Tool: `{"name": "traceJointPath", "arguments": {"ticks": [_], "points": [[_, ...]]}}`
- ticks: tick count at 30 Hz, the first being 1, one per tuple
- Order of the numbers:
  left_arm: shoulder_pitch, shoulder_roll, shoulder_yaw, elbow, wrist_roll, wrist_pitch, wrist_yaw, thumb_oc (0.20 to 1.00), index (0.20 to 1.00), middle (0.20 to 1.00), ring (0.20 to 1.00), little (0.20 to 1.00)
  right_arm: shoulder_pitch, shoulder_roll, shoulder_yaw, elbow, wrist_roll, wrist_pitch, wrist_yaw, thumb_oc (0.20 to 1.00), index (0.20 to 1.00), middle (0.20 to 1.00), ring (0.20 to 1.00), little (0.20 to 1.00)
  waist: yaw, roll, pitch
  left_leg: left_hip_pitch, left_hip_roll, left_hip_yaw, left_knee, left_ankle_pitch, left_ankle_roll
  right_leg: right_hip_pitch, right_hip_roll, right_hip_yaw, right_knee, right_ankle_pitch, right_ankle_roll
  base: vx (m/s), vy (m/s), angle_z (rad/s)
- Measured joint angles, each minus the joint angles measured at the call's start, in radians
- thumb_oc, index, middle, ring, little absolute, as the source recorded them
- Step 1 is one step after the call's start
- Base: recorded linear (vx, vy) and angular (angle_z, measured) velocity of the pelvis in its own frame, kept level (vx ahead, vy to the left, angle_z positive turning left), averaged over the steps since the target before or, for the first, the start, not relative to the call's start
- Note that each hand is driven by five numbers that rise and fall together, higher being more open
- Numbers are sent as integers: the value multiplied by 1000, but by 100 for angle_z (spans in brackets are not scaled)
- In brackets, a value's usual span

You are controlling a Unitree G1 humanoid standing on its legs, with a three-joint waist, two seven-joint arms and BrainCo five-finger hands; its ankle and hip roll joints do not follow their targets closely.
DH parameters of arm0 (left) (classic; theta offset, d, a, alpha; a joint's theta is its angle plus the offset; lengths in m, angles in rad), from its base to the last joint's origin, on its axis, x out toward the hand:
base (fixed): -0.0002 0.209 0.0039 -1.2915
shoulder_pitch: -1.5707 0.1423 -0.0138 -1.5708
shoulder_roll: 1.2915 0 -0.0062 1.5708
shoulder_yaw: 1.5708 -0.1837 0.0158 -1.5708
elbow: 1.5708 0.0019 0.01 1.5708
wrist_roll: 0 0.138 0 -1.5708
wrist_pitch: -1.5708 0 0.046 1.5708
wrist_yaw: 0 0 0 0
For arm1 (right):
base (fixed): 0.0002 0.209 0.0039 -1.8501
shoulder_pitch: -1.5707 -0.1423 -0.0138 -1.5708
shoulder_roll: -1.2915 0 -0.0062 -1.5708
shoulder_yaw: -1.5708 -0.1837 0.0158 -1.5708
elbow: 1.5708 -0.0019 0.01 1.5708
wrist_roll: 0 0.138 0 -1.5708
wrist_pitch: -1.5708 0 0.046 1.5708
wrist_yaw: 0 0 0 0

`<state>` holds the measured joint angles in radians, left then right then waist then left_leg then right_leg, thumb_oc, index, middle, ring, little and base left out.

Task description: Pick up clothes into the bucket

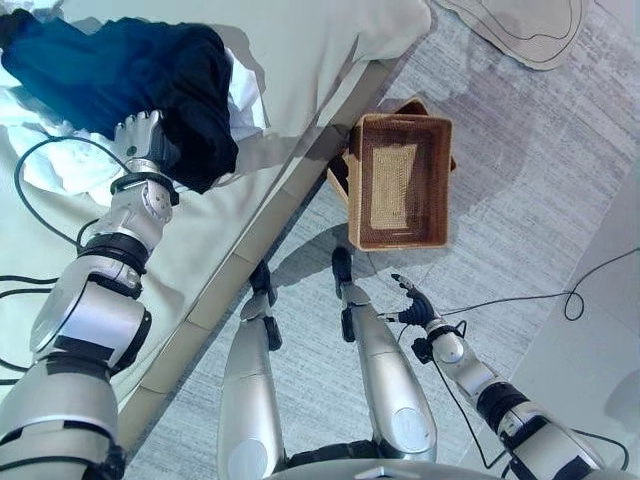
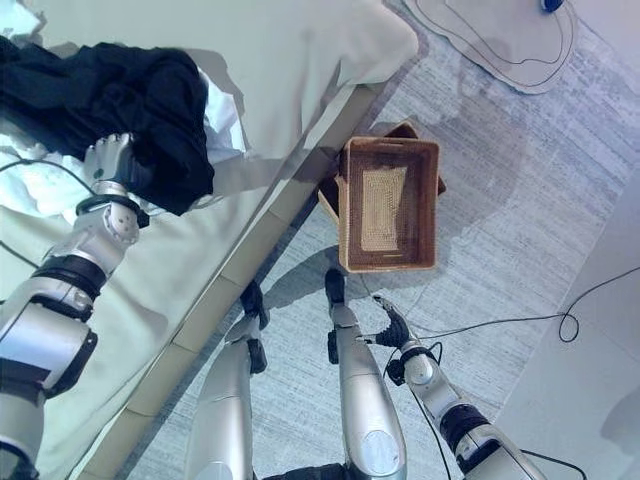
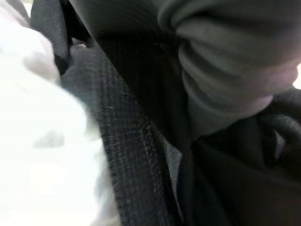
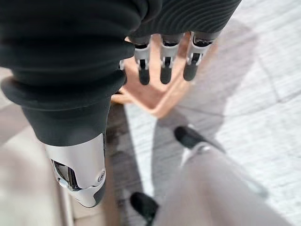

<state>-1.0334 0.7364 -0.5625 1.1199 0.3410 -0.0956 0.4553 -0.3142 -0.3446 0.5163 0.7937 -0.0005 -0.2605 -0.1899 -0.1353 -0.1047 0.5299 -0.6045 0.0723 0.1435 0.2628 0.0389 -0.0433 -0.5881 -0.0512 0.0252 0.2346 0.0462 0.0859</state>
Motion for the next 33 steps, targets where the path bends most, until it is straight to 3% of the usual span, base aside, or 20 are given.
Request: {"name": "traceJointPath", "arguments": {"ticks": [4,9,10,13,18,26,33], "points": [[69,43,31,-84,-2,-7,-32,200,200,200,200,200,-2,-2,7,-63,1,-11,15,1000,1000,1000,1000,1000,23,-10,-1,87,-3,13,-40,-1,-2,81,-4,9,-38,1,0,29,-39,-5],[343,75,344,-415,-173,-49,-31,200,200,200,200,200,26,-11,-13,-140,4,-9,35,1000,1000,1000,1000,1000,54,-5,-2,223,-7,-3,-97,5,5,222,-10,-14,-87,-1,-1,64,-47,9],[437,71,443,-598,-243,-76,-27,200,200,200,200,200,51,-25,-42,-184,4,-13,41,1000,1000,1000,1000,1000,75,-1,-3,251,-8,-12,-120,10,3,253,-12,-23,-103,-3,-3,82,-45,28],[503,69,505,-721,-397,-143,-24,200,200,200,200,200,72,-53,-82,-214,4,-5,60,1000,1000,1000,1000,1000,99,24,-18,320,-21,-47,-176,30,-3,325,-23,-64,-124,-18,-3,59,-32,41],[546,69,549,-889,-594,-205,-43,200,200,200,200,200,87,-107,-123,-317,13,15,99,1000,1000,1000,1000,1000,140,97,-54,375,-48,-77,-236,47,3,381,-42,-98,-140,-30,4,53,-28,27],[562,73,543,-1129,-640,-264,-119,200,200,200,200,200,78,-98,-199,-671,55,15,112,1000,1000,1000,1000,1000,126,135,-167,479,-67,-119,-310,73,3,517,-53,-149,-225,-27,13,83,-17,19],[574,72,472,-1254,-719,-272,-238,200,200,200,200,200,-52,-83,-190,-795,62,3,85,1000,1000,1000,1000,1000,127,136,-261,544,-61,-121,-343,72,2,594,-41,-160,-277,-25,14,78,-8,3]]}}
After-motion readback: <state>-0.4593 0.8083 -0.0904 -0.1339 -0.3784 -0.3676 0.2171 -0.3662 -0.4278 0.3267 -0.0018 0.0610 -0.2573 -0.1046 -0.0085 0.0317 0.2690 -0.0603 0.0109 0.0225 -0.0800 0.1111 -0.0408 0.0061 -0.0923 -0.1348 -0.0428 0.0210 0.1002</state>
